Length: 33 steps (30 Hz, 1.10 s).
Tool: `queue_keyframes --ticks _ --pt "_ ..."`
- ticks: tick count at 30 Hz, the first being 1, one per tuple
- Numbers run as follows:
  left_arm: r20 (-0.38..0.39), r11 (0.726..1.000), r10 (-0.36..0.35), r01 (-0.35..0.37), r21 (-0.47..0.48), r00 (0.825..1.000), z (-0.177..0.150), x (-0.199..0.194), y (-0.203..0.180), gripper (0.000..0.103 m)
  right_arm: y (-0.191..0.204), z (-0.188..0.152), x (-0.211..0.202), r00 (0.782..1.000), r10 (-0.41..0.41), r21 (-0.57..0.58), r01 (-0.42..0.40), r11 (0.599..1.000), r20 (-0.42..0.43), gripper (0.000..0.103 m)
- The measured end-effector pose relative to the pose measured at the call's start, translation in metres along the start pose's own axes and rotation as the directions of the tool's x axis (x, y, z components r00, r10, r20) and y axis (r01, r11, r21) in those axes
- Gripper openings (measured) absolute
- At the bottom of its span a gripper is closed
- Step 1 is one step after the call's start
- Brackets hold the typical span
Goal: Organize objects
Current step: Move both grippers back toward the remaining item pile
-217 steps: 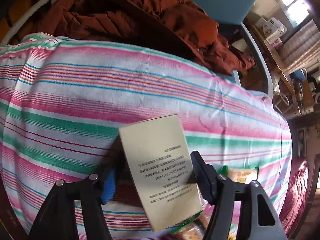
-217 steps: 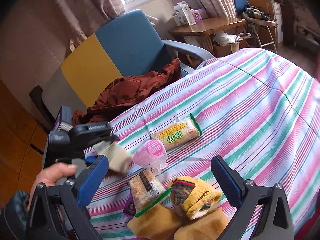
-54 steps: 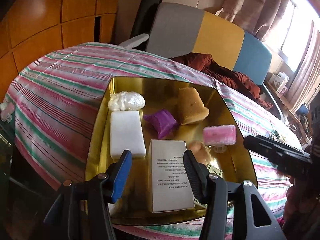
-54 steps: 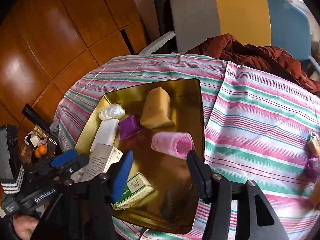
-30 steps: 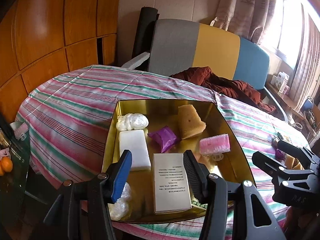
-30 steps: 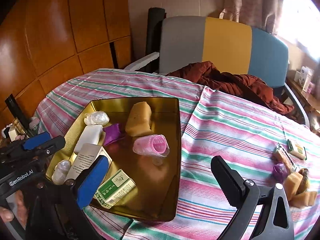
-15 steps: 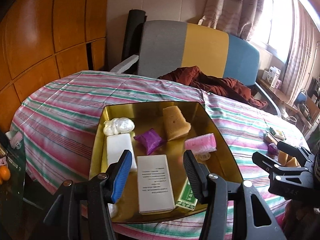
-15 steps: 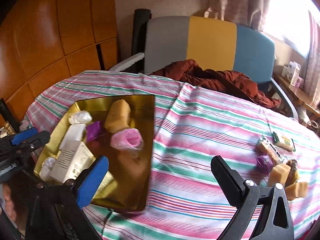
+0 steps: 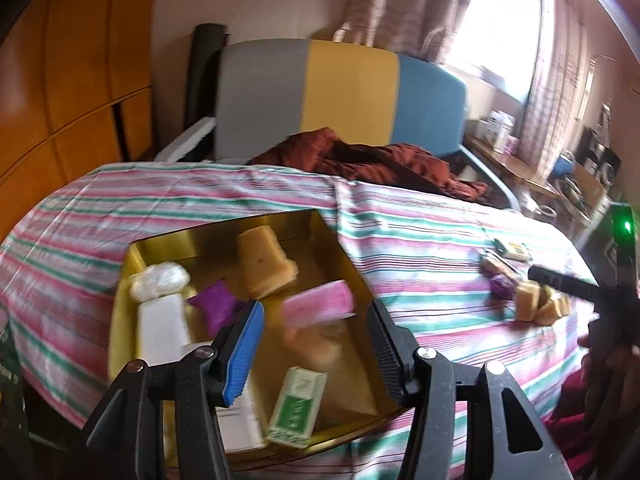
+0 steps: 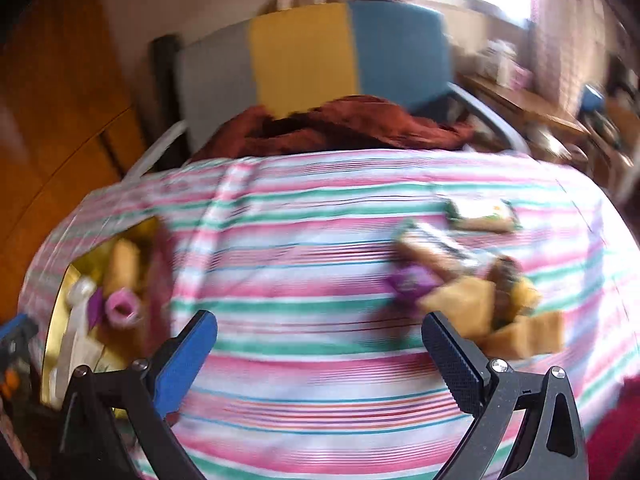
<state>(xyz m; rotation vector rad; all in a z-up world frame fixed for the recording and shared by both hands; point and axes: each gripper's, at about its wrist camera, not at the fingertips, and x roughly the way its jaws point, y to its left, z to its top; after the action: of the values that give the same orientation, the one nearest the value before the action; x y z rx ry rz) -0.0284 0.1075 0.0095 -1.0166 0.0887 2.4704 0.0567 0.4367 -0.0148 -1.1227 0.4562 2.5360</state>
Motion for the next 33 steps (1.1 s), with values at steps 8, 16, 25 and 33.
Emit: queue_keyframes --ticks 8,16,25,33 --pt "-0.048 0.986 -0.118 0.122 0.112 0.992 0.009 0.018 -0.06 0.054 -0.114 0.027 -0.008 0.989 -0.146 0.234 0.137 0.963 0.021 0.103" --pt "-0.127 0.95 -0.201 0.225 0.217 0.971 0.008 0.044 -0.122 0.054 -0.186 0.013 0.005 0.982 -0.188 0.463 0.163 0.871 0.007 0.103" --pt "-0.241 0.874 -0.291 0.36 0.328 0.926 0.004 0.089 -0.205 0.054 -0.189 0.012 0.009 0.993 -0.119 0.492 0.094 0.866 0.021 0.103" --pt "-0.33 0.77 -0.359 0.477 0.424 0.873 0.005 0.128 -0.269 0.053 -0.194 0.009 0.011 0.997 -0.071 0.518 0.047 0.854 0.026 0.103"
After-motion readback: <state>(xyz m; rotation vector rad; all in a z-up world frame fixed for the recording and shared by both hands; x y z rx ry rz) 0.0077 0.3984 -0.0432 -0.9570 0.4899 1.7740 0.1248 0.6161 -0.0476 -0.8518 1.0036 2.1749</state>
